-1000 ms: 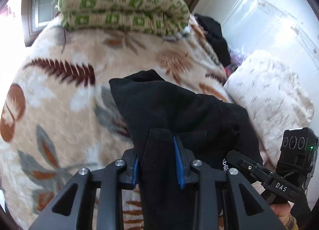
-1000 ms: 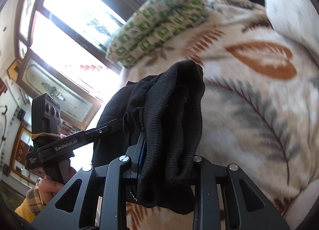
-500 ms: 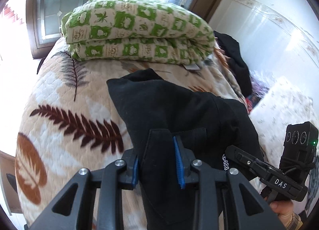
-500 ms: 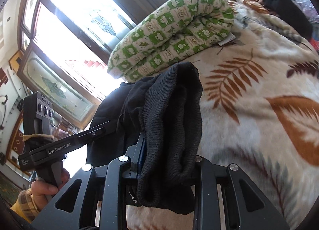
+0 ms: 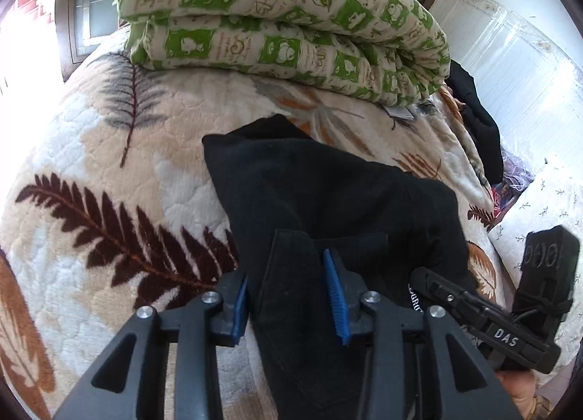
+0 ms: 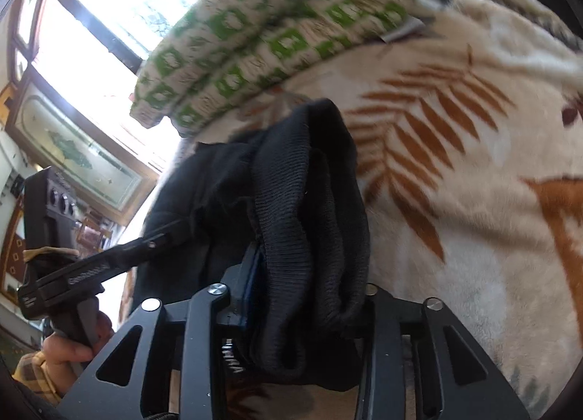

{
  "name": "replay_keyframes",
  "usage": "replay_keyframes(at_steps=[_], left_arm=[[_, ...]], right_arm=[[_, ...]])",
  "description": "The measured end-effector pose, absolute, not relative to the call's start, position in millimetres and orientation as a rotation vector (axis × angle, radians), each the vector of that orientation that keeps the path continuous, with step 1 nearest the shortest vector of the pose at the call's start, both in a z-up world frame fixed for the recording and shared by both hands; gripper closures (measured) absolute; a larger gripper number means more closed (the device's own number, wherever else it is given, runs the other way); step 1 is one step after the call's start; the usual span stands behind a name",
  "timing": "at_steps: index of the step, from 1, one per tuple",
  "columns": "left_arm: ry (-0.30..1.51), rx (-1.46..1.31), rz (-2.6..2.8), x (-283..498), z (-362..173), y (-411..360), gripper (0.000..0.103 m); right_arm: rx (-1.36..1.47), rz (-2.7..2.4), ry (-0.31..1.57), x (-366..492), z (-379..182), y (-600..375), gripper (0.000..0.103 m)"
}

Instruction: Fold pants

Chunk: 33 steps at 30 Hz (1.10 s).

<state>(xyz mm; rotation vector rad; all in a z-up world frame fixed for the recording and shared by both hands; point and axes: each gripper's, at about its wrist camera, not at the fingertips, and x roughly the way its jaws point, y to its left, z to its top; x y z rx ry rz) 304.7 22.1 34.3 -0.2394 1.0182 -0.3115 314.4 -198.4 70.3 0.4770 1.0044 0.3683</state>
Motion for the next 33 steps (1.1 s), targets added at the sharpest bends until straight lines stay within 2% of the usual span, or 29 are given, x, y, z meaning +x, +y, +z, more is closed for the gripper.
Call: replay_keyframes(at_steps=[3, 6, 7, 8, 16, 21, 22, 23, 25, 31, 33], left_arm=[[1.012, -0.216, -0.301, 304.8, 36.7, 19.8, 0.060], [1.011, -0.178, -0.268, 303.8, 41.4, 16.6, 0.051], [1.012, -0.174, -0.263, 302.8, 43.7, 17.2, 0.050], [1.012, -0.173, -0.261, 300.8, 46.3, 17.7, 0.050], [0.960, -0.105, -0.247, 260.6, 67.6, 18.2, 0.050], [0.957, 0.064, -0.217, 238.7, 51.9, -6.4, 0.049], [0.966, 0.085, -0.198, 237.9, 44.3, -7.5, 0.048], [0.963, 0.071, -0.187, 237.1, 39.9, -5.2, 0.048], [0.963, 0.042, -0.164, 237.8, 39.3, -1.2, 0.042], [0.979, -0.005, -0.184, 228.7, 60.2, 2.4, 0.042], [0.977, -0.011, -0.188, 218.7, 66.2, 3.6, 0.038]], right_arm=[[0.484, 0.368, 0.997, 313.7, 70.0, -201.2, 0.066], [0.420, 0.334, 1.004, 312.5, 78.0, -197.7, 0.056], [0.398, 0.315, 1.005, 312.3, 82.4, -196.2, 0.050], [0.380, 0.302, 0.998, 310.5, 86.6, -196.2, 0.049], [0.294, 0.213, 0.899, 277.6, 119.0, -206.3, 0.048], [0.166, 0.140, 0.998, 277.6, 99.4, -194.0, 0.048], [0.157, 0.124, 1.021, 279.4, 93.4, -194.2, 0.045], [0.171, 0.117, 1.021, 280.0, 90.6, -197.3, 0.038], [0.214, 0.097, 1.045, 282.8, 87.1, -206.2, 0.029], [0.225, 0.103, 1.020, 269.3, 116.3, -206.1, 0.029], [0.228, 0.109, 1.002, 258.1, 127.6, -204.4, 0.029]])
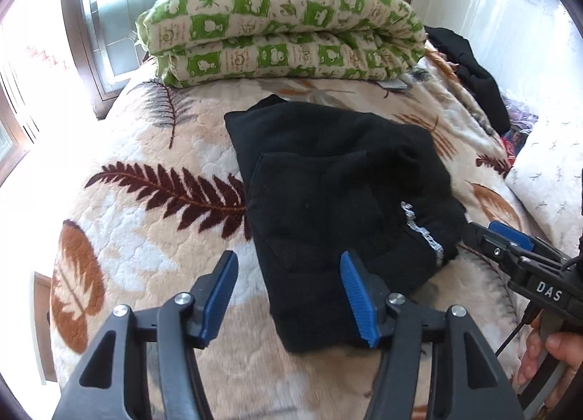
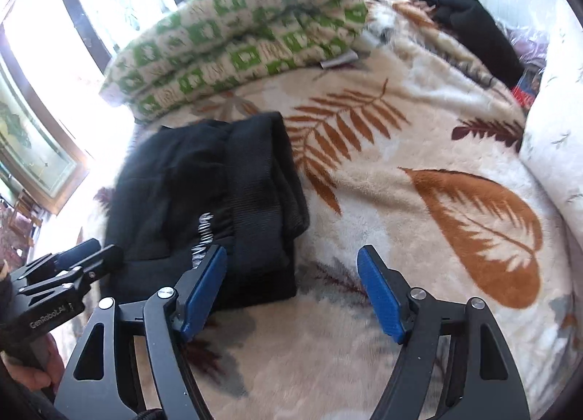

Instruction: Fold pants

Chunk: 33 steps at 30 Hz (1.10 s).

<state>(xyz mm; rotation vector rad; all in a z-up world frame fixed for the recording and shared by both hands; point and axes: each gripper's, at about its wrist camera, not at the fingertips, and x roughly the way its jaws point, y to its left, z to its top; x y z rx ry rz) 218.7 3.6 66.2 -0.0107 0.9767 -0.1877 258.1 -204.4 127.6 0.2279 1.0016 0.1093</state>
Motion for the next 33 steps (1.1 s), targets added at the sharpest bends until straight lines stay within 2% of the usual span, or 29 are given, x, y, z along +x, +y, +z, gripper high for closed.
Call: replay_keyframes(at_steps=[3, 11, 17, 25, 33], left_arm=[[0.979, -0.026, -0.183, 204.0, 70.6, 5.0, 0.030], [1.002, -0.094, -0.142, 164.6, 72.5, 13.1, 0.028], [1.011, -0.115, -0.108, 146.2, 74.7, 12.8, 0.027], [0.921, -0.083, -0.107, 116.4, 99.9, 3.7, 0.005], [0.889, 0.010, -0.106, 89.0, 118.6, -2.3, 0.000]], right_arm=[[0.260, 0.107, 0.993, 244.3, 137.9, -202.3, 0.029], [0.365, 0.104, 0.967, 191.4, 152.0, -205.6, 0.029], [0.296, 0.141, 0.984, 163.8, 153.8, -201.7, 0.028], [0.257, 0.133, 0.923, 132.9, 176.0, -205.8, 0.024], [0.216, 0.160, 0.890, 111.5, 197.0, -196.5, 0.019]])
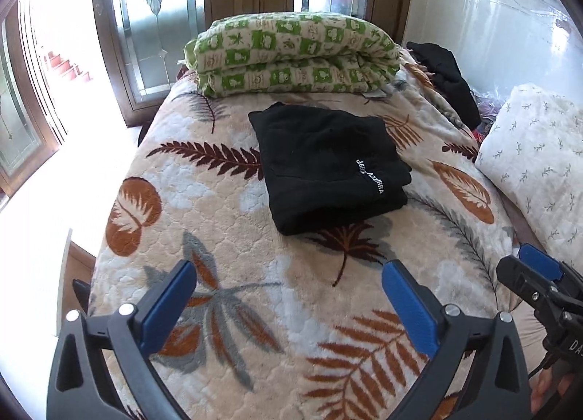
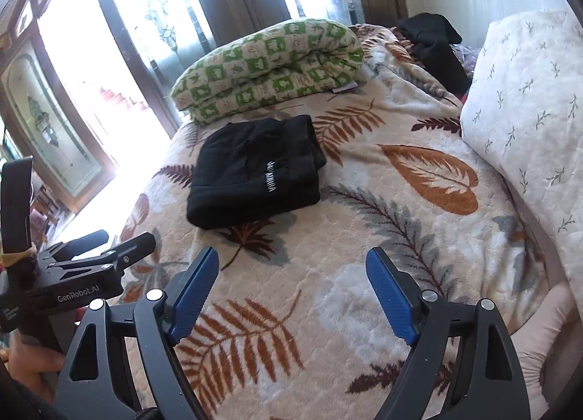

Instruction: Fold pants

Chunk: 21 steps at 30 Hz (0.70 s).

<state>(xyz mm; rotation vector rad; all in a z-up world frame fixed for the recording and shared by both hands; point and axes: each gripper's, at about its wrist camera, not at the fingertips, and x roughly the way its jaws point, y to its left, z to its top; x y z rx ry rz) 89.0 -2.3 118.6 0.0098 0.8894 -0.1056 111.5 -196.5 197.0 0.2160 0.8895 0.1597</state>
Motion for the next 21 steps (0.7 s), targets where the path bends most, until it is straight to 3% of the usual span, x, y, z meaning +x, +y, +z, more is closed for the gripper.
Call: replay_keyframes(at_steps=[6, 21], left_arm=[[0.868, 0.012, -0.095, 70.3, 127.1, 6.0, 0.000], [0.827, 0.058, -0.082, 34.6, 134.7, 10.9, 0.000]], right_arm=[[0.129, 0.164, 0.871, 93.1, 209.1, -182.3, 0.010], [0.046, 0.191, 0.842, 57.0, 228.9, -160.0, 0.003]])
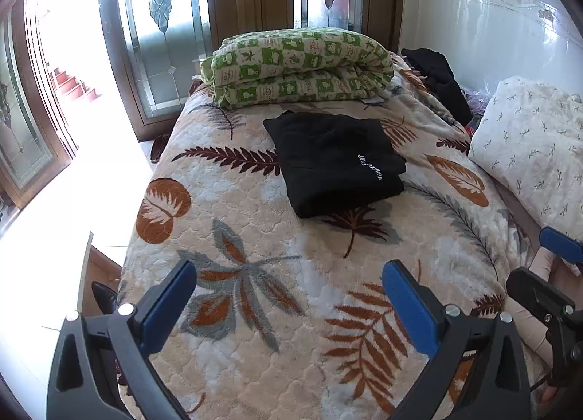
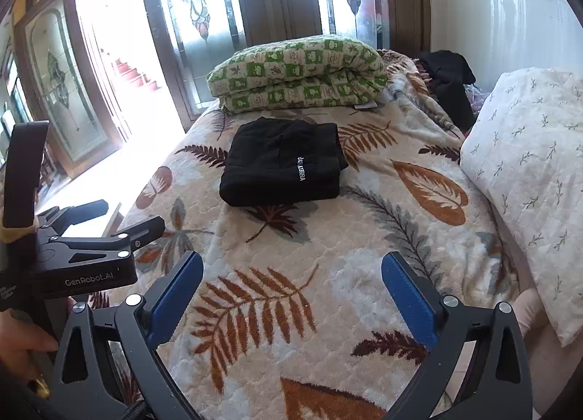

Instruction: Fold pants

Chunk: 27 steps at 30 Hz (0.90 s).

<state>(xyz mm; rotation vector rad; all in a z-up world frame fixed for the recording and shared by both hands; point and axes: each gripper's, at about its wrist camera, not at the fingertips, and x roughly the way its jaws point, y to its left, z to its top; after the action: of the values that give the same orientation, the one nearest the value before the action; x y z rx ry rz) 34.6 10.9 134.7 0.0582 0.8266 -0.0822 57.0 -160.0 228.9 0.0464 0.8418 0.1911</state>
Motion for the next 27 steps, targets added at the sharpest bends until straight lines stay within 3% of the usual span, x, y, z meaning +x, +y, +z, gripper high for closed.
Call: replay_keyframes(at_steps=[16, 27], left_arm=[[0.746, 0.144, -0.011, 21.4, 157.3, -4.6, 0.000], [0.752, 0.029, -0.026, 20.5, 163.9, 8.5, 0.000]], right_arm=[[0.043, 0.173, 0.802, 48.5, 242.6, -161.5, 0.003], [0.037, 0.179, 0.790, 48.5, 248.0, -161.2, 0.003]])
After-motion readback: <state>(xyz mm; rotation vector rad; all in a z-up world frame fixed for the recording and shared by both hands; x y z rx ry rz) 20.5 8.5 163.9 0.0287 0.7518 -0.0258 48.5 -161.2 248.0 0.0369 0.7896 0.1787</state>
